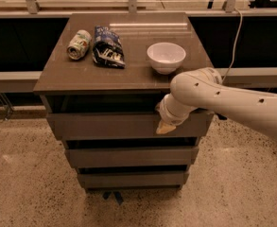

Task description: Open top drawer

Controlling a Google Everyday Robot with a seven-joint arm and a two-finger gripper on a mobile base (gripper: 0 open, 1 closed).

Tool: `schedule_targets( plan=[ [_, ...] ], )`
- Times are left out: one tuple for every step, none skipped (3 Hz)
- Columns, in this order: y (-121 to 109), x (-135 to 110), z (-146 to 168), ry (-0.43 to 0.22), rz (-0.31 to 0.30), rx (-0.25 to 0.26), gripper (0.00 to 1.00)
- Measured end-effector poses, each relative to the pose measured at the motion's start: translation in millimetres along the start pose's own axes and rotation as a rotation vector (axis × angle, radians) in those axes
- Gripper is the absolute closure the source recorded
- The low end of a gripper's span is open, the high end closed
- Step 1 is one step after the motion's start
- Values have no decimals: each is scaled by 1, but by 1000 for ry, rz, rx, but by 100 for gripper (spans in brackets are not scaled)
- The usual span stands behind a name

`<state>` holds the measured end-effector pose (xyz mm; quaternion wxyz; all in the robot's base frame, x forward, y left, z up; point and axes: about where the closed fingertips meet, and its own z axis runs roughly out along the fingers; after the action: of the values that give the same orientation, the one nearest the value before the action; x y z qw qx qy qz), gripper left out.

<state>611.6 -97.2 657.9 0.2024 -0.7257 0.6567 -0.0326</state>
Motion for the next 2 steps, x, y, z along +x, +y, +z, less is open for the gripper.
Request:
schedule_targets(
  plan=[
    [21,-7,-23,-41,-10,-23,42],
    [21,-7,-23,-41,-10,-23,36]
  ],
)
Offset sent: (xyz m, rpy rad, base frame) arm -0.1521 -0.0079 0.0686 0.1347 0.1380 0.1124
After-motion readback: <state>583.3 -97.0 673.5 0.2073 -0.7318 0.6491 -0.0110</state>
